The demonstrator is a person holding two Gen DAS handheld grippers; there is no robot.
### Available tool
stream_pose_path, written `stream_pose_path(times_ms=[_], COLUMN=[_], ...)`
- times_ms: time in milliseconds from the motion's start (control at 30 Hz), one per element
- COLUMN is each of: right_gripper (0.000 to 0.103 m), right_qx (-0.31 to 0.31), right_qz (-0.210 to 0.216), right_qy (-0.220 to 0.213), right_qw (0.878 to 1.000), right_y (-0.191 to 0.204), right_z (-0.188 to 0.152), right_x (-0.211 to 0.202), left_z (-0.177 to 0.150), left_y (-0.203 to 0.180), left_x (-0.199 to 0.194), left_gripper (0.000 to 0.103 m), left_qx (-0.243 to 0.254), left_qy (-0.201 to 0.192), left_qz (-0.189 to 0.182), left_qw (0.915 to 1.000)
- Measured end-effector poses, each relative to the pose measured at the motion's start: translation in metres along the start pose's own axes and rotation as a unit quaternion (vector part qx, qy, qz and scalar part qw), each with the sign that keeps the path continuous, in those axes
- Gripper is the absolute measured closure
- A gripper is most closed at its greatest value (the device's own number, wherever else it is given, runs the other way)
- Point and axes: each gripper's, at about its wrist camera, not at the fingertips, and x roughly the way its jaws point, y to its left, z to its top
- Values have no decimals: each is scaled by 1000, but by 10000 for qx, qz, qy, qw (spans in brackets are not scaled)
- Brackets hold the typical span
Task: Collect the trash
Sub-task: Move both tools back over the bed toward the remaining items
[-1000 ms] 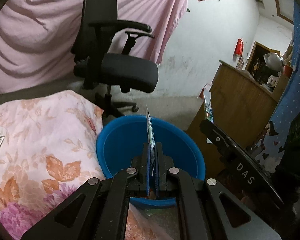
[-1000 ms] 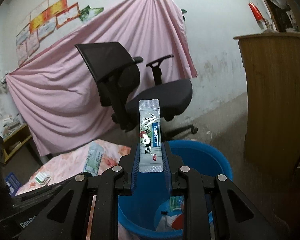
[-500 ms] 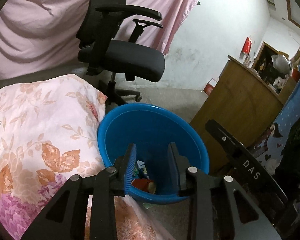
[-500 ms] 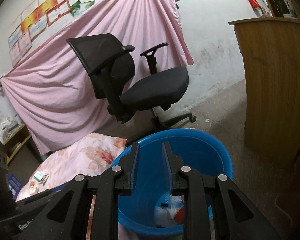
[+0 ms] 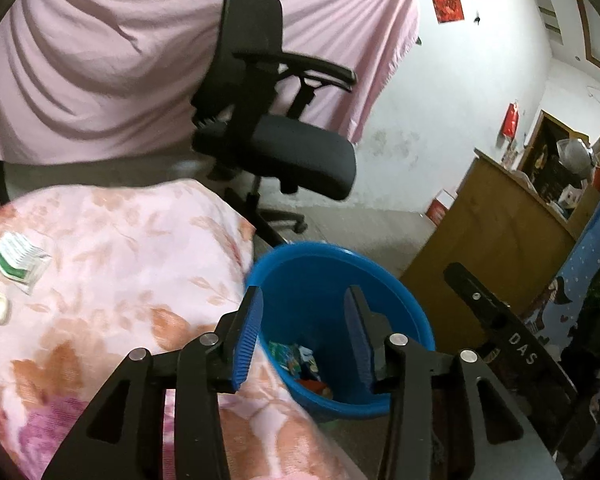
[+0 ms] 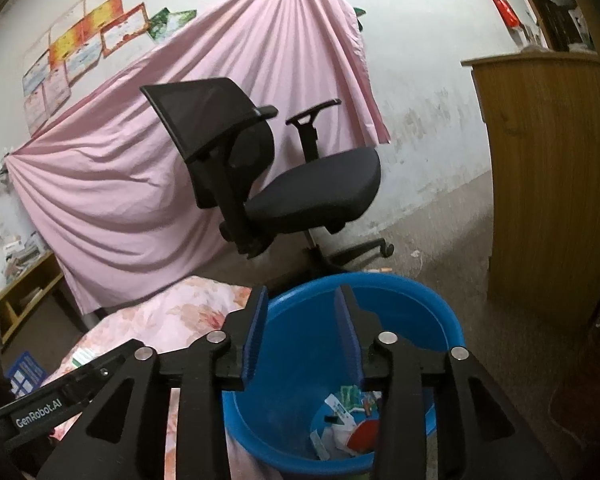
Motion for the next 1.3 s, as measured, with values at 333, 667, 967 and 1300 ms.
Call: stream_pose_path(times_ms=[333,667,967,1300], right_gripper=[40,0,0,0], right_qx=[-245,-507,-868,-1437], right_qz=[238,726,1052,1312], right_qy=[-709,-1576,-2020,-1901], right_qw=[9969,9835,9699,9623], right_y=[38,81,118,164], right_z=[9,5,-7,-28], right_x=[-23,-43,-54,-43], left_z=[11,-2,-26,-50], left_y=[34,73,109,153], left_x=[-65,-126,-165,-183], left_gripper=[35,2,2,2], left_qx=[-23,-103,-114,-236], left_qy=[-1040,-2184,-2720,-2818], left_qz=[593,1319,1806,2339], left_qw=[9928,9669,9451,9302])
